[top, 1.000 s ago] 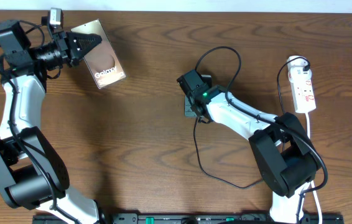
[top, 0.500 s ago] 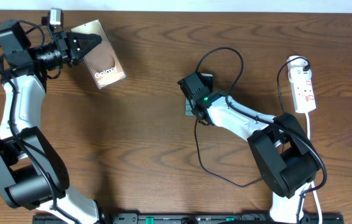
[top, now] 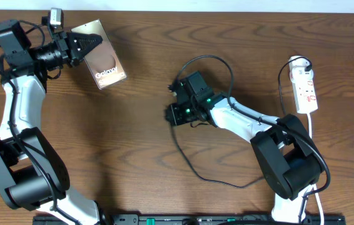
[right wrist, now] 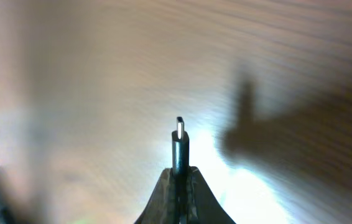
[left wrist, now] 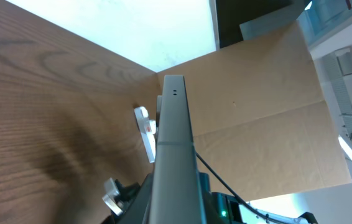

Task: Plug charger to phone and switch on socket

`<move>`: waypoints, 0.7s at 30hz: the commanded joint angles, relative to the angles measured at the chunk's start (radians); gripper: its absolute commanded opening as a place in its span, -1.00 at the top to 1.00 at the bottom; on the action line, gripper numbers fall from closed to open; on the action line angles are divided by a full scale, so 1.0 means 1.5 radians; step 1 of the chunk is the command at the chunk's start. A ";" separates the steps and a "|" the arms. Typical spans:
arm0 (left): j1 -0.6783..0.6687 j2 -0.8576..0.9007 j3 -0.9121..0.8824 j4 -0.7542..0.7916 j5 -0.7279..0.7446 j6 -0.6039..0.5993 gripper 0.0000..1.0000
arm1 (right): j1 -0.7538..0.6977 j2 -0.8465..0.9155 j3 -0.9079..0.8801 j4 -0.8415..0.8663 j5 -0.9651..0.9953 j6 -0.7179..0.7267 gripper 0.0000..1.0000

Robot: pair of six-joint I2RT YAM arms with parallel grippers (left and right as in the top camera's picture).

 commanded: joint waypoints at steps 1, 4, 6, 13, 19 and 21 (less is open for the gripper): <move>-0.001 0.001 -0.005 0.004 0.025 0.005 0.85 | -0.004 -0.011 0.001 0.063 -0.255 -0.053 0.98; -0.001 0.001 -0.005 0.004 0.025 0.005 0.85 | -0.004 -0.011 0.001 0.164 -0.387 -0.060 0.98; -0.001 0.001 -0.005 0.004 0.025 0.005 0.85 | -0.004 -0.011 0.001 0.212 -0.426 -0.056 0.98; -0.001 0.001 -0.005 0.004 0.025 0.005 0.85 | -0.004 -0.011 0.001 0.316 -0.440 0.007 0.98; -0.001 0.001 -0.005 0.004 0.025 0.012 0.85 | -0.004 -0.011 0.001 0.421 -0.450 0.083 0.98; -0.001 0.001 -0.005 0.004 0.025 0.012 0.85 | -0.004 -0.011 0.001 0.440 -0.450 0.106 0.98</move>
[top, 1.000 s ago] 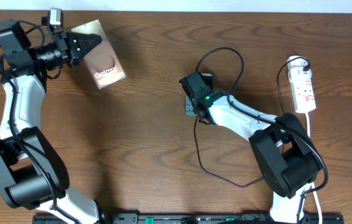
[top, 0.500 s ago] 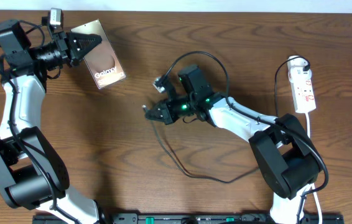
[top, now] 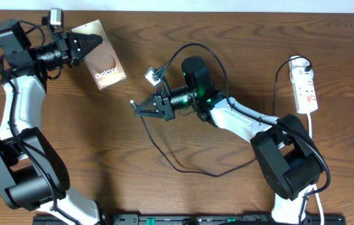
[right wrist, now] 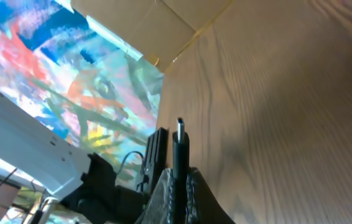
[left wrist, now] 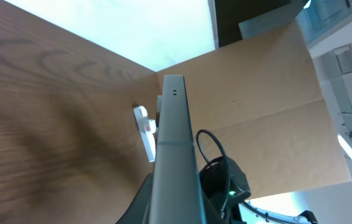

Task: Plug charger to phone and switch on socket

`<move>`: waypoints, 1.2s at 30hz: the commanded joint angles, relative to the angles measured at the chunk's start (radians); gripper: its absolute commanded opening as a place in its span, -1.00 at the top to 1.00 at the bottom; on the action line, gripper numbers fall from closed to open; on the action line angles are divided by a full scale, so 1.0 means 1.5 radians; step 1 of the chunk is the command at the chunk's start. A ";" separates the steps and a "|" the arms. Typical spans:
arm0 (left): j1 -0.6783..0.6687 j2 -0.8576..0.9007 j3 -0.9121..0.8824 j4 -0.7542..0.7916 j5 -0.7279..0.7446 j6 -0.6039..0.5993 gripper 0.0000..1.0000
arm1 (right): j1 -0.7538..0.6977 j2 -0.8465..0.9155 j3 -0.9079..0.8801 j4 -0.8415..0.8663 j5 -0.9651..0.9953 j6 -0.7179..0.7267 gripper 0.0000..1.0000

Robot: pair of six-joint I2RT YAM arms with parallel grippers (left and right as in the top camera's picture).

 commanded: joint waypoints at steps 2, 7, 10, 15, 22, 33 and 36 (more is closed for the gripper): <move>-0.001 0.001 -0.005 0.004 0.021 0.020 0.85 | -0.004 -0.011 0.003 0.035 -0.016 0.070 0.98; -0.004 0.001 -0.005 0.004 0.021 0.027 0.85 | -0.008 -0.004 0.003 0.052 -0.021 0.071 0.98; -0.006 0.001 -0.005 0.004 0.021 0.030 0.85 | -0.011 0.020 0.003 0.091 -0.042 0.100 0.98; -0.007 0.001 -0.005 0.004 0.021 0.032 0.85 | -0.011 0.095 0.003 0.363 -0.072 0.318 0.98; -0.007 0.001 -0.005 0.004 0.021 0.037 0.85 | -0.010 0.168 0.003 0.650 -0.063 0.534 0.98; -0.031 0.001 -0.005 0.004 0.021 0.050 0.85 | -0.011 0.169 0.007 0.655 -0.055 0.535 0.98; -0.056 0.001 -0.005 0.004 0.021 0.065 0.85 | -0.014 0.169 0.007 0.655 -0.055 0.535 0.98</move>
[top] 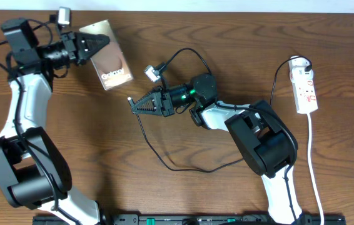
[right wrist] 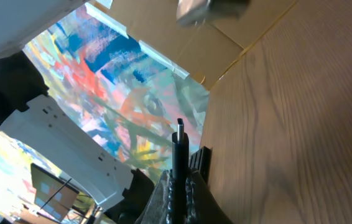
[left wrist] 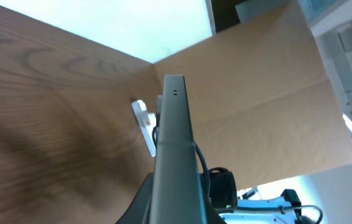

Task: Plug charger to phone and switch on socket

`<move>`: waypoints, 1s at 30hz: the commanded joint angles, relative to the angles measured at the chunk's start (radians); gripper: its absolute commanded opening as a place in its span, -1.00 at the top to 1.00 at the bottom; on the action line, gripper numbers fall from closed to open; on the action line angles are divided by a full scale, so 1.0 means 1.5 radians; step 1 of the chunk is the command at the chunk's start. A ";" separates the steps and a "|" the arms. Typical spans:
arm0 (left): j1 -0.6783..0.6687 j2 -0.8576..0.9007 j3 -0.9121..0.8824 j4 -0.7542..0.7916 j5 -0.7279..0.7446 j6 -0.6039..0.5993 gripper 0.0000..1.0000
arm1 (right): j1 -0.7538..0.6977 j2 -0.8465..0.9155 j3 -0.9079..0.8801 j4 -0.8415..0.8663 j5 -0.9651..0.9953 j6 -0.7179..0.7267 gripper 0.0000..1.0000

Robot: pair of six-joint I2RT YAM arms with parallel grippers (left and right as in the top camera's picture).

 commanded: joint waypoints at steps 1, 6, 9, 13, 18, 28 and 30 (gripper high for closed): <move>-0.023 0.001 -0.004 0.004 0.021 0.022 0.85 | -0.016 0.007 0.007 0.005 0.009 0.006 0.98; -0.024 0.001 -0.004 0.004 0.021 0.021 0.85 | -0.031 0.007 0.007 0.010 0.017 0.009 0.98; -0.025 0.001 -0.004 0.004 0.021 0.021 0.85 | -0.037 0.007 0.007 0.018 0.019 0.011 0.98; -0.033 0.001 -0.004 0.003 0.021 0.021 0.85 | -0.038 0.007 0.010 0.029 0.021 0.014 0.98; -0.036 0.001 -0.004 0.004 0.020 0.026 0.85 | -0.034 0.007 0.010 0.029 0.018 0.021 0.98; -0.046 0.001 -0.004 0.003 0.008 0.048 0.85 | -0.030 0.007 0.010 0.057 0.018 0.039 0.98; -0.049 0.001 -0.004 0.003 0.002 0.046 0.84 | -0.030 0.007 0.010 0.057 0.018 0.039 0.98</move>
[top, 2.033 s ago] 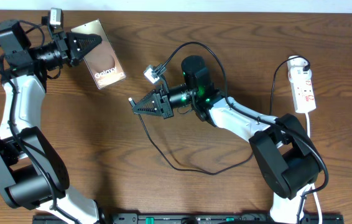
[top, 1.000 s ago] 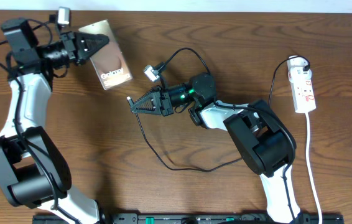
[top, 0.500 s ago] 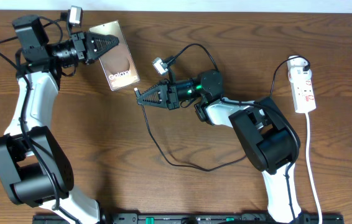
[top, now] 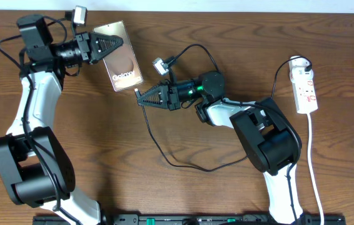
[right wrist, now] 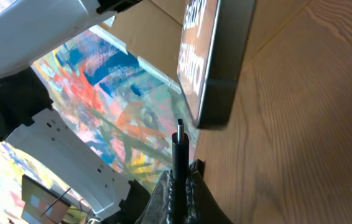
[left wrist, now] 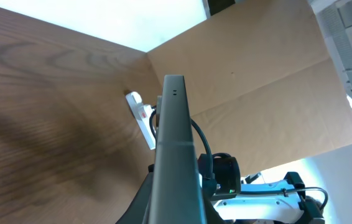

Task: Plug charger to phone and switch on socket

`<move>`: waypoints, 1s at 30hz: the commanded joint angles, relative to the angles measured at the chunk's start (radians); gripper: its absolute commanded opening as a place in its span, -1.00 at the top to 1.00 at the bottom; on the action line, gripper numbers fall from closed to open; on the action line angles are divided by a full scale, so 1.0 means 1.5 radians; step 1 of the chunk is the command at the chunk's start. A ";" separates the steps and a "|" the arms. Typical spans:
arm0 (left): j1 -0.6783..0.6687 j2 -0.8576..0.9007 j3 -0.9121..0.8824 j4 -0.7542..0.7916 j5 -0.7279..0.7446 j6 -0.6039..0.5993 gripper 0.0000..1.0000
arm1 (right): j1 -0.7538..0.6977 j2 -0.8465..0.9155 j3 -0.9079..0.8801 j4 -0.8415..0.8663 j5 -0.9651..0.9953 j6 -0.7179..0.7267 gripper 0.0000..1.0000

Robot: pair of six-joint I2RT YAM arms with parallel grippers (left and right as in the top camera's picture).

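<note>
My left gripper [top: 116,42] is shut on a gold phone [top: 123,66] with "Galaxy" on its back, held off the table at the upper left. In the left wrist view the phone [left wrist: 175,137] stands edge-on between the jaws. My right gripper [top: 146,97] points left and is shut on the black charger plug [right wrist: 180,142]. The plug's metal tip sits just under the phone's bottom edge [right wrist: 216,116], a small gap apart. The black cable [top: 164,153] loops over the table. A white power strip [top: 305,84] with red switches lies at the far right.
The white lead of the power strip [top: 313,156] runs down the right edge of the wooden table [top: 70,144]. The power strip [left wrist: 140,113] and my right arm [left wrist: 226,180] show past the phone in the left wrist view. Cardboard walls stand behind.
My left gripper has carried the phone to the right, toward the middle. My right gripper has shifted slightly up and right. The phone's bottom edge now fills the right wrist view just above the plug.
At first my left gripper held the phone at the upper left while my right gripper pointed down at the table with the plug. Then the right gripper pointed left toward the phone. Since then phone and plug have come closer, and now they nearly meet.
</note>
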 commanded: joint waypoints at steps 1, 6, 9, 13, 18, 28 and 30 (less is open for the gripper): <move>-0.008 0.001 -0.004 -0.006 -0.007 0.008 0.85 | 0.004 0.007 0.010 0.007 0.005 0.009 0.98; -0.024 0.001 -0.004 -0.045 -0.044 0.009 0.85 | 0.004 0.007 0.010 0.007 0.005 0.009 0.98; -0.030 0.001 -0.004 -0.045 -0.044 0.009 0.85 | 0.004 0.007 0.010 0.007 0.003 0.009 0.98; -0.030 0.001 -0.004 -0.045 -0.045 -0.004 0.85 | 0.004 0.007 0.010 0.007 0.003 0.009 0.98; -0.030 0.001 -0.004 -0.044 -0.045 -0.032 0.85 | 0.004 0.007 0.010 0.007 0.003 0.008 0.98; -0.030 0.001 -0.004 -0.044 -0.047 -0.041 0.85 | 0.005 0.007 0.010 0.006 -0.002 0.009 0.98; -0.030 0.001 -0.004 -0.041 -0.039 -0.041 0.85 | 0.005 0.007 0.010 0.006 -0.002 0.009 0.98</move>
